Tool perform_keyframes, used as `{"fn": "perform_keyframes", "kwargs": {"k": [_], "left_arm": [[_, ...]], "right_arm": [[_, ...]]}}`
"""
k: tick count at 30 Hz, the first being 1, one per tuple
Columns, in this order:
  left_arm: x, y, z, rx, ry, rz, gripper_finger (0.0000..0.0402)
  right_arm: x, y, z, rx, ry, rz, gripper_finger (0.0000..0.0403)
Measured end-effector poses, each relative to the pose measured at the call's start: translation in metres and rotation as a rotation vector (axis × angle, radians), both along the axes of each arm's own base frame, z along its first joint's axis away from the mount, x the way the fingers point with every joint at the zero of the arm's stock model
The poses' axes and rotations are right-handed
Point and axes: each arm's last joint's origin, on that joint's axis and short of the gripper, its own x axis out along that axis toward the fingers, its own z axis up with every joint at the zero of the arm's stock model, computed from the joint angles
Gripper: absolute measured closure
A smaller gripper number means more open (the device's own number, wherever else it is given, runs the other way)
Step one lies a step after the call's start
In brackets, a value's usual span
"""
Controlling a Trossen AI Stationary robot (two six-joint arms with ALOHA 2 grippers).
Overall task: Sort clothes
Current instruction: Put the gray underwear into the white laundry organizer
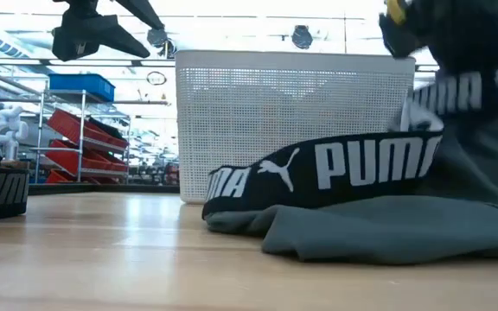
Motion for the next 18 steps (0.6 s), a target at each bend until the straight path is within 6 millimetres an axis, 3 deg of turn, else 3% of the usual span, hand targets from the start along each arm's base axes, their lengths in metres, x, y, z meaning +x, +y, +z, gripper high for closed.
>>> {"fn": "perform_keyframes", "kwargs": {"k": [6,18], "left_arm": [[0.0,0.0,0.0,0.002,0.0,-0.001,0.0217],[0.0,0.0,0.0,0.013,0.003,-0.014,0.0217]], "right_arm": [[0.024,0.002,0.018,0.063,-0.135,-0.01,0.0398],[0.092,0.011,-0.012,0.2,-0.269,0.07,0.0399]]}}
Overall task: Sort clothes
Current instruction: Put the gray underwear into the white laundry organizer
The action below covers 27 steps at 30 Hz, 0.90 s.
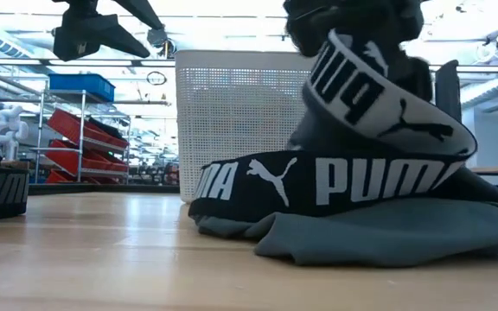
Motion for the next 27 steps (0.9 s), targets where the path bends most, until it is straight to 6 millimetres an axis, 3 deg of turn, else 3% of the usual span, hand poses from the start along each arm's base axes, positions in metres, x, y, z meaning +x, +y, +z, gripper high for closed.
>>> {"fn": "perform_keyframes", "kwargs": {"k": [8,13,19,23,27], "left_arm": [[0.0,-0.001,0.0,-0.009,0.009,-0.022,0.0217],[0.0,-0.001,0.0,-0.008,0.009,-0.024,0.0217],[0.0,-0.001,-0.001,-0.001,0.02,-0.06,0.0217],[0.0,-0.002,-0.001,0.013,0.029,-0.097,0.0217],[-0.001,-0.002,-0.001,0.035,0.037,-0.12,0.0217]], "right_arm": [[0.025,0.013,-0.028,0.095,0.056,0.09,0.0398],[0.029,0.014,-0.036,0.098,0.059,0.086,0.0366],[0.03,0.015,-0.031,0.108,0.03,0.087,0.0285],[0.029,0.012,-0.017,0.134,-0.01,0.059,0.0233],[0.026,0.01,-0.001,0.132,-0.057,-0.005,0.0206]]}}
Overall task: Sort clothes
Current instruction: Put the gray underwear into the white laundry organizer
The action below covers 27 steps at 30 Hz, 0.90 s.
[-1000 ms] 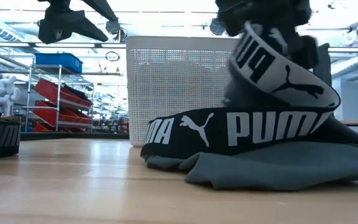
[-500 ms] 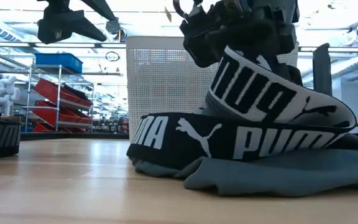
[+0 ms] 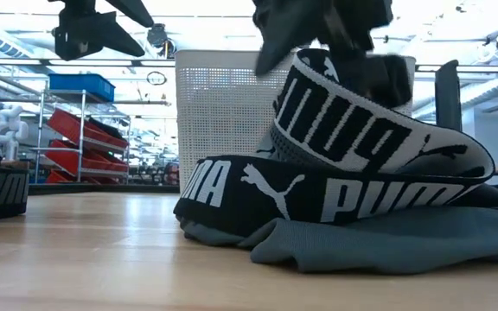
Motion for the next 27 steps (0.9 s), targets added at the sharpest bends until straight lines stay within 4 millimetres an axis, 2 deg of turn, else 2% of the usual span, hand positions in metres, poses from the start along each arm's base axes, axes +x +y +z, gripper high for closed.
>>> {"fn": "perform_keyframes", "kwargs": {"k": [6,11,13,16,24,27], "left_arm": [[0.0,-0.001,0.0,0.016,0.009,-0.042,0.0217],[0.0,-0.001,0.0,0.017,0.017,-0.069,0.0217],[0.0,-0.001,-0.001,0.018,0.019,-0.072,0.0217],[0.0,-0.001,-0.001,0.021,0.02,-0.074,0.0217],[0.0,-0.001,-0.001,0.037,0.021,-0.087,0.0217],[0.0,-0.001,-0.001,0.037,0.021,-0.087,0.0217]], "right_arm": [[-0.008,-0.004,0.027,0.015,-0.065,-0.059,0.0201],[-0.033,-0.004,0.04,-0.106,0.013,-0.175,0.0209],[-0.042,-0.004,0.039,-0.155,0.067,-0.213,0.0215],[-0.045,-0.004,0.036,-0.165,0.104,-0.215,0.0223],[-0.022,-0.005,0.01,-0.097,0.123,-0.178,0.0215],[-0.02,-0.005,-0.004,-0.117,0.178,-0.173,0.0206]]}}
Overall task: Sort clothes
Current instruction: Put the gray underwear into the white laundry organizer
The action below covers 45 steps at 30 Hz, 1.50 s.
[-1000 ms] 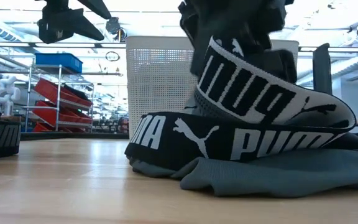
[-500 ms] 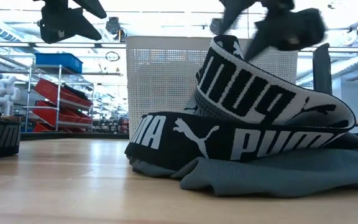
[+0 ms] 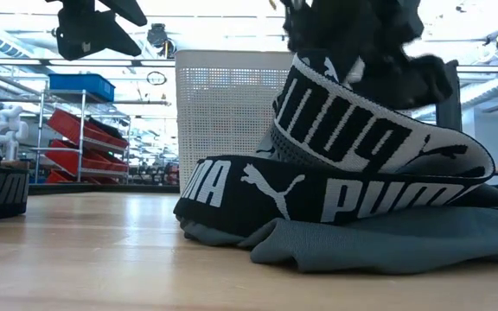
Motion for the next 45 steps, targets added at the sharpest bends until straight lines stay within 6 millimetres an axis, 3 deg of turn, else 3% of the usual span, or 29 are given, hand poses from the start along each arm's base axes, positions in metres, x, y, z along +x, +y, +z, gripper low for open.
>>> {"fn": "perform_keyframes", "kwargs": {"k": [18,30,34,39,45], "left_arm": [[0.003,0.007,0.0,-0.001,0.0,0.03,0.0217],[0.006,0.013,0.001,-0.013,-0.006,0.067,0.0217],[0.006,0.013,0.0,-0.038,-0.005,0.087,0.0217],[0.006,0.013,0.001,-0.062,-0.008,0.106,0.0217],[0.006,0.013,0.001,-0.072,-0.013,0.116,0.0217]], "right_arm": [[0.007,-0.002,-0.023,-0.044,0.049,0.056,0.0204],[0.012,0.003,-0.089,-0.098,0.263,0.248,0.0207],[0.009,0.002,-0.089,-0.122,0.285,0.305,0.0254],[0.007,-0.003,-0.075,-0.186,0.236,0.376,0.0379],[0.004,-0.018,-0.046,-0.234,0.17,0.368,0.0396]]}}
